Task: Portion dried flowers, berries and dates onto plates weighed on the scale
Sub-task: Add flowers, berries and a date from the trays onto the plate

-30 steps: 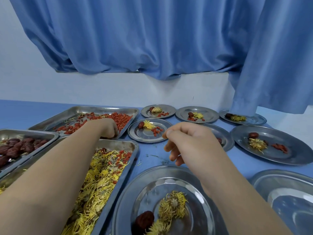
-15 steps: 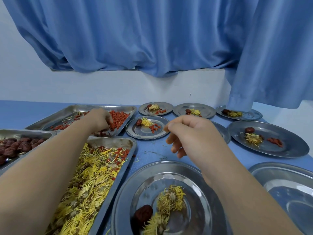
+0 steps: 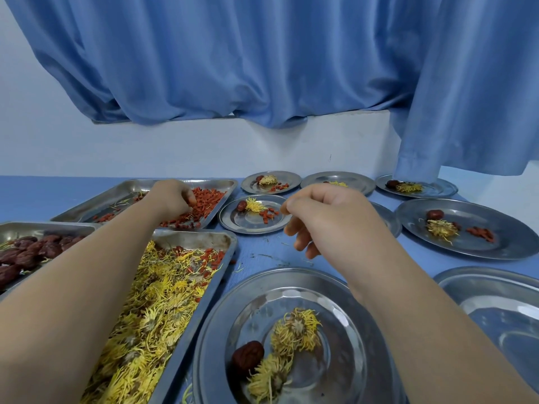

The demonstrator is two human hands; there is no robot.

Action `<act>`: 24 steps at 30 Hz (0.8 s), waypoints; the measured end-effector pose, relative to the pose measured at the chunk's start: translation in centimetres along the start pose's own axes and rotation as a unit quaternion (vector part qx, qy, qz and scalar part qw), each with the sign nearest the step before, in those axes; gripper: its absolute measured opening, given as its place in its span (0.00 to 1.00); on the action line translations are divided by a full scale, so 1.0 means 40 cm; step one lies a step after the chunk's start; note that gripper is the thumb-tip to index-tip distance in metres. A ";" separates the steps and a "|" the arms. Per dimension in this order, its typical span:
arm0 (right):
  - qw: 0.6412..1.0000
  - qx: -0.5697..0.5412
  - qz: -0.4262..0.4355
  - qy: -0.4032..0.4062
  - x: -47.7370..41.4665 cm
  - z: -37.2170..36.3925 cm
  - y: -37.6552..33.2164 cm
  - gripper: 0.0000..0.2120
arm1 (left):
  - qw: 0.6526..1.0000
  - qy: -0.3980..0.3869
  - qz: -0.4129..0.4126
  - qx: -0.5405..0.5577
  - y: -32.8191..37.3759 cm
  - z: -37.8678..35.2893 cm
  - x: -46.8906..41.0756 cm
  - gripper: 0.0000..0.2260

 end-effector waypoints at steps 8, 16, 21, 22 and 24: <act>1.000 0.003 0.005 0.000 -0.002 -0.001 0.003 0.09 | 1.000 0.005 -0.013 -0.002 -0.015 -0.002 0.006 0.13; 1.000 0.014 0.010 -0.003 0.002 0.003 -0.003 0.09 | 0.999 0.018 -0.024 0.020 -0.015 0.035 0.031 0.13; 1.000 0.017 0.018 -0.001 0.001 -0.001 -0.003 0.09 | 0.999 0.001 -0.026 0.028 -0.023 0.042 0.038 0.17; 1.000 0.016 0.019 0.000 0.001 -0.002 -0.002 0.09 | 0.999 -0.001 -0.022 0.034 -0.025 0.042 0.040 0.18; 1.000 0.013 0.019 -0.001 0.000 -0.003 -0.001 0.09 | 0.999 0.001 -0.021 0.046 -0.024 0.040 0.043 0.19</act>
Point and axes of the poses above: each hand's wrist, its own x-axis away from the middle knuckle, its own z-axis out of the back of the hand, y = z × x, the point moved 4 cm from there along -x, towards the middle knuckle, and after that the axes turned 10 degrees about y, right-handed, at the moved point
